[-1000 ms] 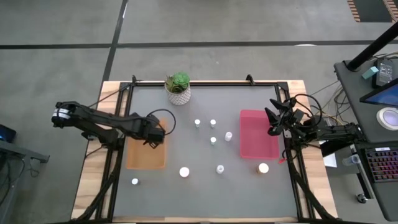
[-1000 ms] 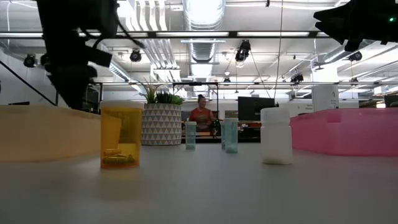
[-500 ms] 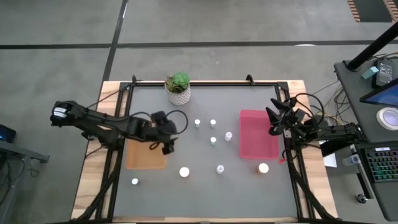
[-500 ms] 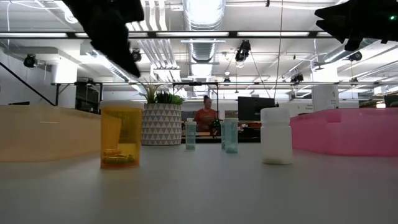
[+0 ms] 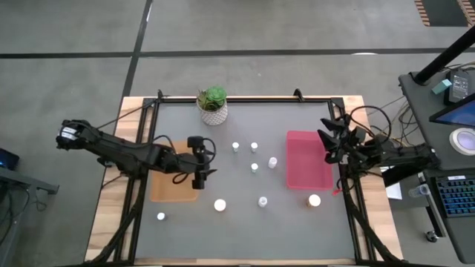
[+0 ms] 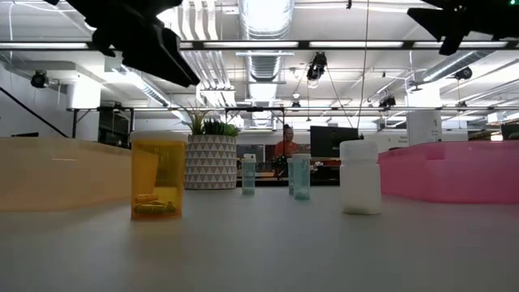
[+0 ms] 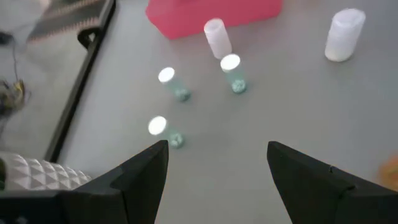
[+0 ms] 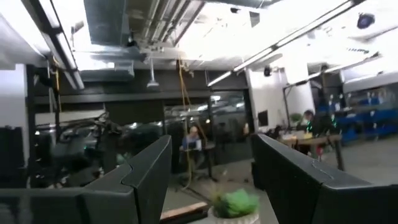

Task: Pick and place medicine bottles into bin by pill shape (circle, oval)
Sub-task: Put the blue tablet bottle into the pink bin

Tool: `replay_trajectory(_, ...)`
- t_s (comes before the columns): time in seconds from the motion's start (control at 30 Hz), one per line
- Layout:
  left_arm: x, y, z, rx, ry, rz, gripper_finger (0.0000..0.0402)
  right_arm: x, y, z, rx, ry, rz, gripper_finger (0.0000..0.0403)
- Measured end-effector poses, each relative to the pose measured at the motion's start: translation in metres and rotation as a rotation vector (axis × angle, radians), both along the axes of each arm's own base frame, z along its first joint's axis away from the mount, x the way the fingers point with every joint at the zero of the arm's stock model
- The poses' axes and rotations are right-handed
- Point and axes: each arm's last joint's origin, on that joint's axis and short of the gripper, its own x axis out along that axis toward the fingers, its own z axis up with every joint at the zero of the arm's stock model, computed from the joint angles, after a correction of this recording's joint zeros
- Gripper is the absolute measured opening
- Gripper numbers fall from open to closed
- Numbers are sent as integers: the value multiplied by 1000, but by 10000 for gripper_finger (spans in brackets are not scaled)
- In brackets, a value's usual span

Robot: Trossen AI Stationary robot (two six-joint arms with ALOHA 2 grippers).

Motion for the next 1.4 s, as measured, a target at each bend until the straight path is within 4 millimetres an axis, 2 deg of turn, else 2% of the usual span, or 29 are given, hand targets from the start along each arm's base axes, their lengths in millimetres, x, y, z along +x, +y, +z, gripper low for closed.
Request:
replay_trajectory(0.17, -17, 5, 12, 56, -67, -32, 257, 18, 1, 11, 55, 61, 19, 219)
replay_trajectory(0.3, -32, 9, 16, 125, -144, -54, 257, 48, 2, 15, 90, 182, 29, 219)
replay_trajectory(0.5, -52, 15, 13, 211, -226, -30, 257, 80, 2, 35, 196, 251, -7, 219)
replay_trajectory(0.67, -64, 19, 4, 209, -249, 1, 258, 108, 3, 50, 287, 386, -20, 219)
replay_trajectory(0.77, -67, 20, -4, 197, -277, 8, 258, 124, 4, 52, 339, 521, -33, 219)
replay_trajectory(0.87, -70, 21, -10, 212, -266, 1, 258, 139, 0, 72, 433, 544, -57, 219)
replay_trajectory(1.13, -72, 21, -4, 220, -300, 0, 258, 178, -13, 93, 573, 794, -179, 219)
replay_trajectory(1.23, -72, 21, -5, 221, -297, 0, 258, 192, -18, 95, 608, 876, -208, 219)
replay_trajectory(1.4, -70, 21, -7, 224, -284, -2, 258, 220, -25, 90, 665, 989, -142, 219)
